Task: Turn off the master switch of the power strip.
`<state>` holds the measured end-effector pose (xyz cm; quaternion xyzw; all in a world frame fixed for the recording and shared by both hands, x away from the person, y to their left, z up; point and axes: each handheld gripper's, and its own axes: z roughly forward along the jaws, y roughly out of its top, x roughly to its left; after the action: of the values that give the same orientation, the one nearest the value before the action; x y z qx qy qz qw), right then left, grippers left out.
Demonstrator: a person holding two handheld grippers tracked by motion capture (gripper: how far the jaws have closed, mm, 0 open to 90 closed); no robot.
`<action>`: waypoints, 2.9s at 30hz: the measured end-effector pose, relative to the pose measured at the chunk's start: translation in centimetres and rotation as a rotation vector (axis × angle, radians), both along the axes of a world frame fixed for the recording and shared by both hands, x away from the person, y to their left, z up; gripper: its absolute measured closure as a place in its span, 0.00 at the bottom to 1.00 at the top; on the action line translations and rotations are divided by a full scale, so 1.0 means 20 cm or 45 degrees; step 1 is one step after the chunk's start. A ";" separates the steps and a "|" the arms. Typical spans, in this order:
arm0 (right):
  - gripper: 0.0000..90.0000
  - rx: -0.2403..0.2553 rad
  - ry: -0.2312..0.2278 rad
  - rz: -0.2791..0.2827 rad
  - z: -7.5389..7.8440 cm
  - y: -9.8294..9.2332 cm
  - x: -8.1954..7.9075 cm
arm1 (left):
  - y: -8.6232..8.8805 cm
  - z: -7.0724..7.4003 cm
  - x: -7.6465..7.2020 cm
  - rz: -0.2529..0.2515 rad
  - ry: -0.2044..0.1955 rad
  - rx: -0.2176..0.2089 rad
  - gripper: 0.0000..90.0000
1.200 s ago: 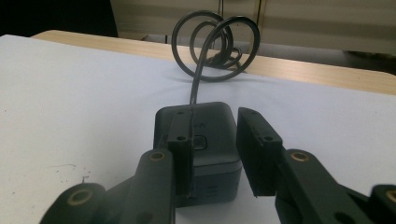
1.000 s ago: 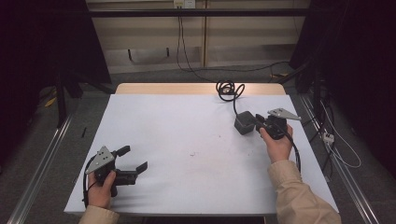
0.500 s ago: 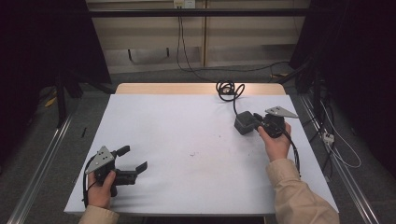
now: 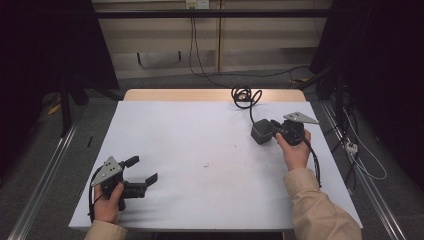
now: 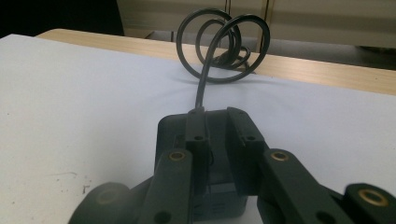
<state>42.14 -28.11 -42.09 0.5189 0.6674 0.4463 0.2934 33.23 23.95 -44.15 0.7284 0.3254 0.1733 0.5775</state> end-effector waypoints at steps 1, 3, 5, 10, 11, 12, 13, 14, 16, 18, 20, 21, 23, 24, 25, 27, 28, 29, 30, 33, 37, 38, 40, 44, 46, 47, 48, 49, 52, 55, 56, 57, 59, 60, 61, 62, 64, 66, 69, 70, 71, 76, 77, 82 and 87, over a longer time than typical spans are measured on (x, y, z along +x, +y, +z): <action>0.89 0.000 0.001 0.001 0.00 0.00 0.00 | 0.00 0.00 0.00 0.000 0.000 0.000 0.03; 0.90 -0.005 0.002 -0.001 0.00 0.00 0.01 | 0.00 0.00 0.00 -0.001 0.000 0.001 0.03; 0.90 -0.003 0.004 -0.001 -0.01 0.00 0.01 | 0.00 0.00 0.00 -0.001 0.001 0.001 0.03; 0.92 0.004 0.008 -0.005 -0.01 -0.01 0.01 | 0.00 0.00 0.00 0.001 0.001 -0.002 0.03; 0.92 0.009 0.011 -0.005 -0.01 -0.01 0.01 | 0.00 0.00 0.00 0.000 0.001 0.001 0.03; 0.92 0.010 0.012 -0.004 -0.01 -0.01 0.01 | 0.00 0.00 0.00 0.001 0.000 0.000 0.03; 0.92 0.012 0.015 -0.003 -0.01 -0.01 0.01 | 0.00 0.00 0.00 0.000 0.000 0.000 0.03; 0.93 0.015 0.012 -0.005 -0.01 -0.01 0.01 | 0.00 0.00 0.00 0.000 0.000 0.000 0.03; 0.93 0.016 0.010 -0.006 -0.01 -0.01 0.01 | 0.00 0.00 0.00 0.000 0.001 -0.001 0.03; 0.93 0.013 0.013 -0.006 -0.01 -0.01 0.01 | 0.00 0.00 0.00 0.000 0.000 0.000 0.03; 0.93 0.008 0.014 -0.002 0.00 -0.01 0.02 | 0.00 0.00 0.00 -0.001 0.002 -0.001 0.03; 0.93 0.008 0.014 -0.002 0.00 -0.01 0.02 | 0.00 0.00 0.00 -0.001 0.003 0.001 0.03; 0.93 0.008 0.013 -0.001 0.00 -0.01 0.02 | 0.00 0.00 0.00 0.000 0.003 -0.001 0.03; 0.93 0.009 0.012 -0.001 0.00 -0.01 0.02 | 0.00 0.00 0.00 0.000 0.003 0.002 0.03; 0.93 0.009 0.011 -0.002 0.00 -0.01 0.02 | 0.00 0.00 0.00 0.000 0.002 0.002 0.03; 0.94 0.008 0.010 -0.004 0.00 -0.01 0.02 | 0.00 0.00 0.00 0.002 0.003 -0.003 0.03; 0.94 0.008 0.012 -0.002 0.00 -0.01 0.02 | 0.00 0.00 0.00 0.003 0.002 -0.003 0.03; 0.95 0.012 0.013 0.003 0.00 -0.01 0.02 | 0.00 0.00 0.00 0.002 0.000 -0.002 0.03; 0.97 0.010 0.016 0.005 0.00 -0.01 0.02 | 0.00 0.00 0.00 0.005 0.000 -0.003 0.03; 0.99 0.019 0.028 0.005 -0.01 -0.01 0.02 | 0.00 0.00 0.00 0.004 0.001 -0.003 0.03; 1.00 0.024 0.031 0.009 -0.01 -0.01 0.03 | 0.00 0.00 0.00 0.001 -0.002 0.004 0.03; 1.00 0.024 0.031 0.009 -0.01 -0.01 0.03 | 0.00 0.00 0.00 0.001 -0.002 0.003 0.03; 1.00 0.022 0.036 0.006 -0.01 -0.01 0.03 | 0.00 0.00 0.00 0.004 -0.001 -0.005 0.03; 1.00 0.017 0.032 0.006 -0.01 0.00 0.04 | 0.00 0.00 0.00 0.003 -0.001 -0.004 0.03; 1.00 0.019 0.029 0.008 0.00 0.00 0.04 | 0.00 0.00 0.00 -0.001 -0.002 0.003 0.03; 1.00 0.019 0.031 0.007 0.00 0.00 0.04 | 0.00 0.00 0.00 0.003 -0.001 -0.004 0.03; 1.00 0.018 0.028 0.009 0.00 0.00 0.04 | 0.00 0.00 0.00 0.004 0.000 -0.005 0.03; 1.00 0.015 0.032 0.010 0.00 0.00 0.05 | 0.00 0.00 0.00 0.004 0.000 -0.005 0.03; 1.00 0.010 0.034 0.014 0.00 0.01 0.05 | 0.00 0.00 0.00 0.006 0.000 -0.006 0.03; 1.00 0.001 0.041 0.013 0.00 0.01 0.06 | 0.00 0.00 0.00 0.005 0.000 -0.007 0.03; 1.00 0.001 0.041 0.015 0.00 0.01 0.06 | 0.00 0.00 0.00 0.006 0.000 -0.007 0.03; 1.00 -0.005 0.042 0.018 0.00 0.01 0.06 | 0.00 0.00 0.00 0.006 0.001 -0.007 0.03; 1.00 -0.012 0.044 0.021 0.00 0.02 0.06 | 0.00 0.00 0.00 0.006 0.000 -0.007 0.03; 1.00 -0.013 0.045 0.021 0.00 0.02 0.06 | 0.00 0.00 0.00 0.007 0.000 -0.005 0.03; 1.00 -0.013 0.050 0.020 0.00 0.02 0.06 | 0.00 0.00 0.00 0.007 -0.001 -0.005 0.03; 1.00 -0.018 0.054 0.021 -0.01 0.02 0.06 | 0.00 0.00 0.00 0.006 0.000 -0.006 0.03; 1.00 -0.028 0.054 0.025 -0.01 0.02 0.06 | 0.00 0.00 0.00 0.007 0.001 -0.006 0.03; 1.00 -0.032 0.059 0.030 -0.01 0.03 0.06 | 0.00 0.00 0.00 0.005 0.001 -0.004 0.03; 1.00 -0.040 0.063 0.030 -0.01 0.03 0.06 | 0.00 0.00 0.00 0.007 0.001 -0.004 0.03; 1.00 -0.040 0.064 0.029 -0.02 0.03 0.06 | 0.00 0.00 0.00 0.008 -0.001 -0.004 0.03; 1.00 -0.042 0.062 0.029 -0.02 0.03 0.06 | 0.00 0.00 0.00 0.008 -0.001 -0.005 0.03; 1.00 -0.052 0.073 0.031 -0.02 0.03 0.06 | 0.00 0.00 0.00 0.006 0.000 -0.006 0.03; 1.00 -0.052 0.074 0.033 -0.02 0.03 0.05 | 0.00 0.00 0.00 0.005 0.000 -0.006 0.03; 1.00 -0.058 0.075 0.032 -0.03 0.03 0.05 | 0.00 0.00 0.00 0.006 0.000 -0.008 0.03; 1.00 -0.061 0.078 0.029 -0.03 0.03 0.05 | 0.00 0.00 0.00 0.005 -0.001 -0.006 0.03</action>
<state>43.14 -27.49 -42.62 0.5175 0.6924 0.4176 0.2800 33.26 23.98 -44.12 0.7263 0.3271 0.1740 0.5790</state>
